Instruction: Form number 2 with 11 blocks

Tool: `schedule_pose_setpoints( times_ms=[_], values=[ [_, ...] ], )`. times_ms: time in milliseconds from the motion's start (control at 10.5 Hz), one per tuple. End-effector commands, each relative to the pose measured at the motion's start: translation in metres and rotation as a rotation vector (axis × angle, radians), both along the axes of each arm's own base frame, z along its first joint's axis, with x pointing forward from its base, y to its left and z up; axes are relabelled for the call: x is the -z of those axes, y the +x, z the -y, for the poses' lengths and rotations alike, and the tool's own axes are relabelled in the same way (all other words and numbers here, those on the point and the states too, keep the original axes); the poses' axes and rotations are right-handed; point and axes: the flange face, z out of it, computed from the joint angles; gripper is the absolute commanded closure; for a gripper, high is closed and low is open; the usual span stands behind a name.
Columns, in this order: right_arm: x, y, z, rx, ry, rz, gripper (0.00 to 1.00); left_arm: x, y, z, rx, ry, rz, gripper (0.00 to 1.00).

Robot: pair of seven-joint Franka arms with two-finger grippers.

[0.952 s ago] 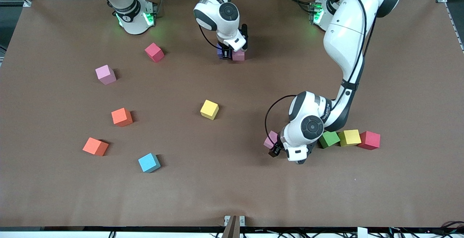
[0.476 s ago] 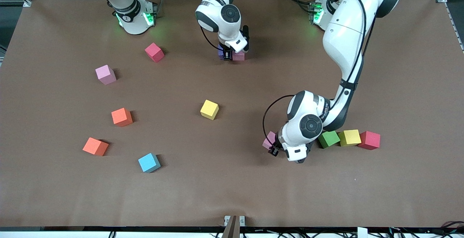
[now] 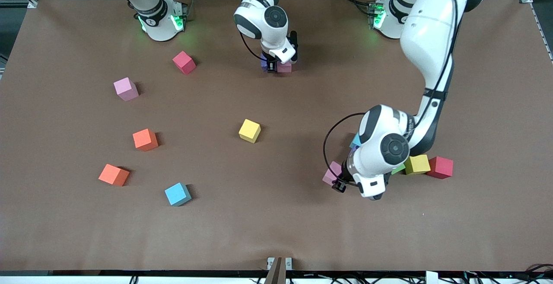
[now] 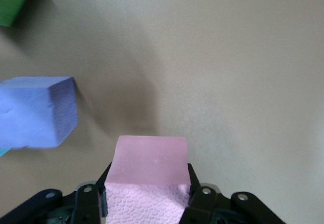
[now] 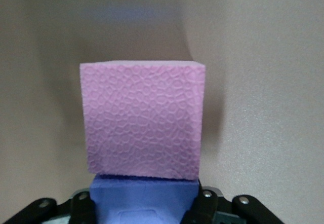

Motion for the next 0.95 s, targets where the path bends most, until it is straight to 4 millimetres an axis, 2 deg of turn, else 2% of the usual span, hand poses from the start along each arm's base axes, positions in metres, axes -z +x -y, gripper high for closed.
schedule_pose_setpoints(
  times_ms=[0,190,381,667,857],
  values=[
    [-0.001,0.001,-0.006,0.015,0.007,0.004,0.00,-0.030,-0.038,-0.018,-0.007,0.007,-0.041,0.80],
    [-0.004,0.001,-0.005,0.014,0.004,0.004,0.00,-0.041,-0.072,-0.017,-0.002,0.000,-0.072,0.80],
    [-0.011,0.001,-0.004,0.012,0.001,0.003,0.00,-0.043,-0.106,-0.014,-0.010,-0.023,-0.119,0.82],
    [-0.030,0.005,0.001,0.012,-0.023,-0.009,0.00,-0.026,-0.155,-0.001,-0.005,-0.041,-0.097,0.83],
    [-0.037,0.006,0.002,0.011,-0.024,-0.009,0.00,-0.013,-0.172,0.010,-0.010,-0.052,-0.086,0.83]
  ],
)
